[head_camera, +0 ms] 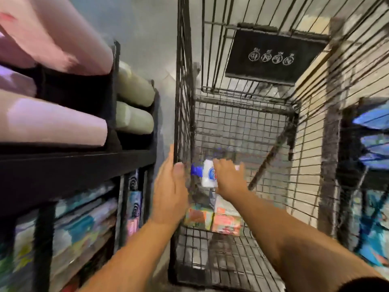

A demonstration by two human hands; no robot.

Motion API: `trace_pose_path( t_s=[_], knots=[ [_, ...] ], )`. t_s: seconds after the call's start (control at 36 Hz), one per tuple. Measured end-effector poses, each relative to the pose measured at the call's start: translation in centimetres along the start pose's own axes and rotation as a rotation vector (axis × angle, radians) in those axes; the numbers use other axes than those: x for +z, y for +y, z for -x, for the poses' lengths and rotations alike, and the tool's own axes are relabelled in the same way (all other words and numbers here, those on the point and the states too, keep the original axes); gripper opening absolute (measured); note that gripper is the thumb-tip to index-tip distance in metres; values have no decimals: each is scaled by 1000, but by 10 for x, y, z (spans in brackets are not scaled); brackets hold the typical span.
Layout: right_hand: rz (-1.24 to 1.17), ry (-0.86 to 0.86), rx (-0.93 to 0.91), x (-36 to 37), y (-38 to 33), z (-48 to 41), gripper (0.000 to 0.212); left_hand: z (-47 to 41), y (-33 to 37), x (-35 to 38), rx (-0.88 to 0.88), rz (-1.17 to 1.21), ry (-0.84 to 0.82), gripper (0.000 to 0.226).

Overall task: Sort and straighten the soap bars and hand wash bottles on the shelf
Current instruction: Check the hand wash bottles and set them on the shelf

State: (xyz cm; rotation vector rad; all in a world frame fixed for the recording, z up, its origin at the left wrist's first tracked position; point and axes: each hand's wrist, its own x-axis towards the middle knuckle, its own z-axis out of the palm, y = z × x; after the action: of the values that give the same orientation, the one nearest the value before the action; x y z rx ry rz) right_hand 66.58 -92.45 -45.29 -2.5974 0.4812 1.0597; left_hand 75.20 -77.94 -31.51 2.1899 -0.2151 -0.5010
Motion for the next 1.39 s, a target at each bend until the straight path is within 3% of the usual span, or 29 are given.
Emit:
trace_pose_path(
  t_s=[0.14,0.25,0.44,0.53,0.61,0.69,0.81,0.92,1.0,1.17,1.39],
  knots=[
    [91,12,-50,21,-9,-2,81,-1,-5,0,39,-42,27,54],
    [-18,-10,-92,23,-4,-3,110,2,-9,1,-15,-10,42,55],
    [-113,-9,-114,-16,9,29,80,12,3,-6,-79,-64,54,51],
    [-150,43,-118,-47,10,58,73,22,8,-15,-159,-194,-91,44],
    [-151,90,-162,-81,5,90,72,43,8,-30,-140,-493,-311,33],
    [-89,197,-233,-118,-9,127,73,74,2,-62,-166,-544,-365,32],
    [-28,312,-329,-166,-47,187,74,125,-2,-120,-164,-508,-253,44],
    [28,472,-490,-190,-95,246,72,191,3,-185,-69,-445,-109,44],
    [36,489,-618,-200,-138,296,71,248,6,-236,36,-527,49,52],
    [85,573,-942,-200,-231,390,76,358,21,-337,193,-492,413,38],
    [134,580,-1143,-175,-348,443,77,468,-23,-425,-66,-556,733,42]
  ],
)
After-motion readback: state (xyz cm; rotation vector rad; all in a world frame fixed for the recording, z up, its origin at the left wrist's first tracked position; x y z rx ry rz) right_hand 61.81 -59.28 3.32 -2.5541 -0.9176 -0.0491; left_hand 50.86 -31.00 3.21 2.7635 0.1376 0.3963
